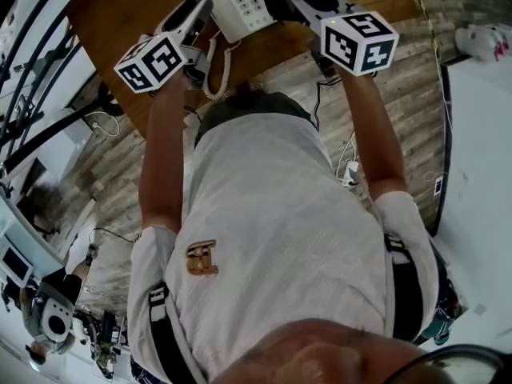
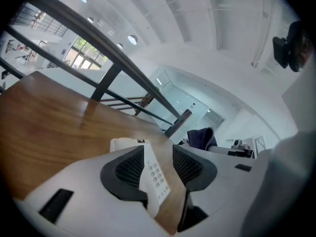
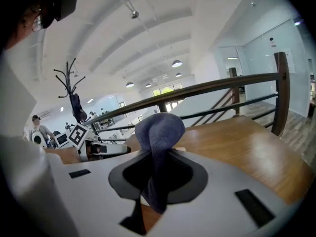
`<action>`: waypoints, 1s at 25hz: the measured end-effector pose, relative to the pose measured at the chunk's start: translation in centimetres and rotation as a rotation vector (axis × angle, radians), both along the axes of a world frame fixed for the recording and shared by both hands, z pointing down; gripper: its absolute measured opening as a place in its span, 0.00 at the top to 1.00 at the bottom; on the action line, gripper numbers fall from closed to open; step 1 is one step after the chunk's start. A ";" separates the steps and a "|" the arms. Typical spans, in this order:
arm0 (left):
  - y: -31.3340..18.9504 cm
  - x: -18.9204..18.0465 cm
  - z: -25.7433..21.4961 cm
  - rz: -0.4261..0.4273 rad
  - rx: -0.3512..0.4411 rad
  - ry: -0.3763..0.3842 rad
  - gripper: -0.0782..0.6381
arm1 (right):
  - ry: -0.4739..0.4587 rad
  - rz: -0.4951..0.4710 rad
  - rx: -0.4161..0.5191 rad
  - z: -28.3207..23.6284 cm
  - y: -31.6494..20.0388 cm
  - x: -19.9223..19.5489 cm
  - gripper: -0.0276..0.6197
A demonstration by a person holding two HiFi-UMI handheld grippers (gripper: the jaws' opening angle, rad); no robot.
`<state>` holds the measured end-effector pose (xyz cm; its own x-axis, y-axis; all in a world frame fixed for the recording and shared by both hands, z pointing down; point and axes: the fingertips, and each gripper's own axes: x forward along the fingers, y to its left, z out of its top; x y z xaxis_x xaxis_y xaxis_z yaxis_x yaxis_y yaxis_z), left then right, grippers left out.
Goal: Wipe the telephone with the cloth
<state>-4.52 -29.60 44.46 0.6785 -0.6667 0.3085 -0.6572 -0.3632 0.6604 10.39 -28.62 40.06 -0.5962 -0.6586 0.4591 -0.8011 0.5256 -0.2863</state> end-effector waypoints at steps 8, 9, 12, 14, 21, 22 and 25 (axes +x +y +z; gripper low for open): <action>0.5 -0.3 -10.4 0.003 0.348 -0.020 0.74 | -0.198 -0.055 0.221 -9.0 0.3 -3.2 0.83; 0.7 -0.3 -11.5 0.004 0.390 -0.031 0.75 | -0.221 -0.061 0.246 -9.9 0.5 -3.6 0.83; 1.7 0.1 -14.9 0.012 0.511 -0.065 0.79 | -0.287 -0.090 0.320 -12.5 1.0 -4.5 0.84; 2.5 0.3 -17.1 0.018 0.586 -0.076 0.82 | -0.326 -0.109 0.365 -14.0 1.5 -5.2 0.84; 3.9 0.0 -21.4 -0.001 0.771 -0.107 0.85 | -0.381 -0.160 0.518 -17.0 3.3 -7.1 0.84; 4.0 -0.1 -21.7 -0.007 0.788 -0.114 0.86 | -0.389 -0.163 0.534 -17.3 3.5 -7.2 0.84; 4.3 -0.3 -22.4 -0.025 0.823 -0.128 0.86 | -0.415 -0.166 0.571 -18.1 4.1 -7.5 0.84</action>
<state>-4.84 -25.31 22.05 0.6535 -0.7271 -0.2103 -0.7233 -0.6818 0.1094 2.88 -24.54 22.00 -0.7597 -0.6138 -0.2147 -0.5828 0.7892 -0.1939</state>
